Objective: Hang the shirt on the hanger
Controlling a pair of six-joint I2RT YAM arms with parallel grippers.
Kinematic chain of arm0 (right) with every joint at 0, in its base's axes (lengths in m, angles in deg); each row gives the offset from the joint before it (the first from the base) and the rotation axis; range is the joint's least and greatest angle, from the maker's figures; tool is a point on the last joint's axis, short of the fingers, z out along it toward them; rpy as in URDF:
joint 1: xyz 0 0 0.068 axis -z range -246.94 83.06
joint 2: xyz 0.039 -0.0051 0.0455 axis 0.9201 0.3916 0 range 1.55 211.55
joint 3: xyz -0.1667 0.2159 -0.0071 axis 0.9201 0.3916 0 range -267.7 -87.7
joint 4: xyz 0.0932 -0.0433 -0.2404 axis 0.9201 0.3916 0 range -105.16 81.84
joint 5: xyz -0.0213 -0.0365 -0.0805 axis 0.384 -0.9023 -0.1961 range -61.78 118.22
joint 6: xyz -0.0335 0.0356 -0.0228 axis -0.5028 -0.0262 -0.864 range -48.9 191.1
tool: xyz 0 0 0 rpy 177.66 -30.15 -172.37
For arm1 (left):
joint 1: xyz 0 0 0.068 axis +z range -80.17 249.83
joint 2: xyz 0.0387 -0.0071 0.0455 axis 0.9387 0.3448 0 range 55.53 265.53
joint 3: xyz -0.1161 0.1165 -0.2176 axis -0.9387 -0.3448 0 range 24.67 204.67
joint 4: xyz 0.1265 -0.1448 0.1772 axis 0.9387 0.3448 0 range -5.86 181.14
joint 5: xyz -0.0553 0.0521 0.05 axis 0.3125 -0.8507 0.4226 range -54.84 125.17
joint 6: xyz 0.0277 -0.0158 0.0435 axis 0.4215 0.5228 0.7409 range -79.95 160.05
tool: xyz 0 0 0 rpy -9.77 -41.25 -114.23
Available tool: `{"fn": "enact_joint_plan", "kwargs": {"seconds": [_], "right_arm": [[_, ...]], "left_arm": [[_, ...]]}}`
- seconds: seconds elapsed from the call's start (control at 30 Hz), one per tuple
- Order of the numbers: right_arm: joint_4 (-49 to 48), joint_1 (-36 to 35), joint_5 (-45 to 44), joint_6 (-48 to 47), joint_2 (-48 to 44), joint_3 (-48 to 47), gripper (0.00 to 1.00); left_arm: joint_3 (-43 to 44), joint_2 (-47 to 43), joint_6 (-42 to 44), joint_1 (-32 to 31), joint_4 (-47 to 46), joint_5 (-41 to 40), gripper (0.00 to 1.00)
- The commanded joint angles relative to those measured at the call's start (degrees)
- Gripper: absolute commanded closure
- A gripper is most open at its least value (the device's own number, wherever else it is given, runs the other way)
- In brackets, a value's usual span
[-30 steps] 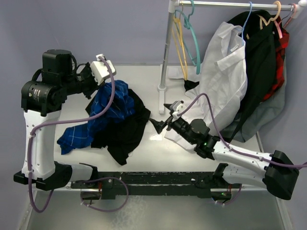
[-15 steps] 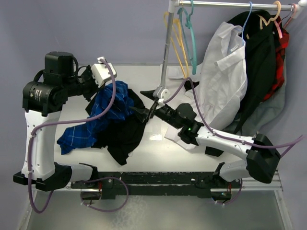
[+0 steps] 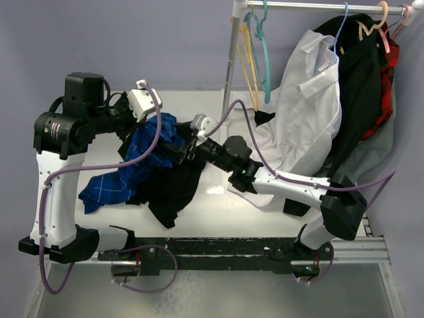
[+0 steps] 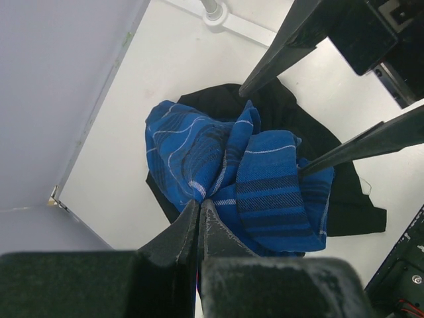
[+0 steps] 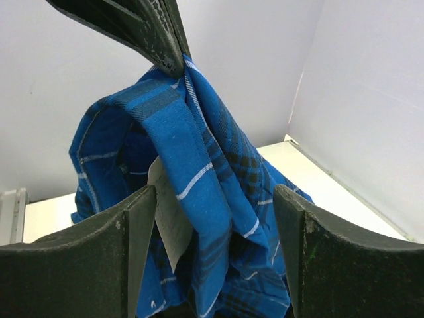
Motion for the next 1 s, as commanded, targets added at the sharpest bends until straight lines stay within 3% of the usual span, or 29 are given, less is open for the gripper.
{"fn": "enact_joint_plan", "kwargs": {"seconds": [0.0, 0.1, 0.17, 0.37, 0.4, 0.6, 0.63, 0.67, 0.7, 0.73, 0.77, 0.87, 0.97], "right_arm": [[-2.43, -0.14, -0.42, -1.38, 2.17, -4.75, 0.28], [-1.01, -0.22, 0.17, -1.85, 4.42, -7.21, 0.3], [-0.93, -0.22, 0.34, -2.38, 5.59, -8.12, 0.38], [1.95, -0.2, -0.15, -3.08, 7.4, -10.56, 0.96], [2.15, -0.22, -0.42, -3.19, 7.17, -10.67, 1.0], [12.58, 2.49, -13.09, -0.14, 6.54, -15.71, 1.0], [13.78, 3.39, -15.25, 0.81, 6.47, -16.12, 1.0], [14.02, 4.15, -17.06, 1.36, 6.21, -16.03, 1.0], [14.1, 4.77, -18.81, 1.53, 5.87, -15.8, 1.0], [14.47, 5.39, -19.76, 1.85, 5.59, -15.81, 1.0], [15.05, 5.93, -20.52, 2.41, 5.33, -16.1, 1.0], [16.77, 6.92, -21.23, 3.08, 4.96, -17.3, 1.0], [19.65, 7.36, -22.28, 2.99, 6.24, -20.45, 1.0]], "left_arm": [[0.23, -0.67, 0.38, -0.1, -1.84, 1.88, 1.0], [-0.18, -0.6, 0.6, -0.07, -1.92, 1.74, 1.0], [-0.36, -0.66, 0.68, -0.06, -1.91, 1.86, 1.0], [-1.13, -0.92, 1.05, -0.1, -2.07, 1.98, 1.0], [-1.39, -1.01, 1.14, -0.1, -2.27, 1.77, 1.0], [-5.58, -2.24, 0.14, -0.07, -7.82, -3.16, 1.0], [-6.95, -2.47, -0.74, -0.04, -9.76, -6.02, 0.92], [-7.86, -2.49, -1.43, -0.04, -11.35, -8.28, 0.68], [-8.75, -2.59, -1.99, 0.0, -12.7, -9.8, 0.35], [-9.95, -2.78, -2.87, -0.01, -14.36, -11.09, 0.09], [-11.48, -3.38, -3.98, 0.04, -15.87, -12.03, 0.01], [-17.98, -7.12, -6.9, -0.04, -20.47, -12.55, 0.0], [-27.04, -12.89, -7.23, -0.04, -22.08, -7.22, 0.0]]}}
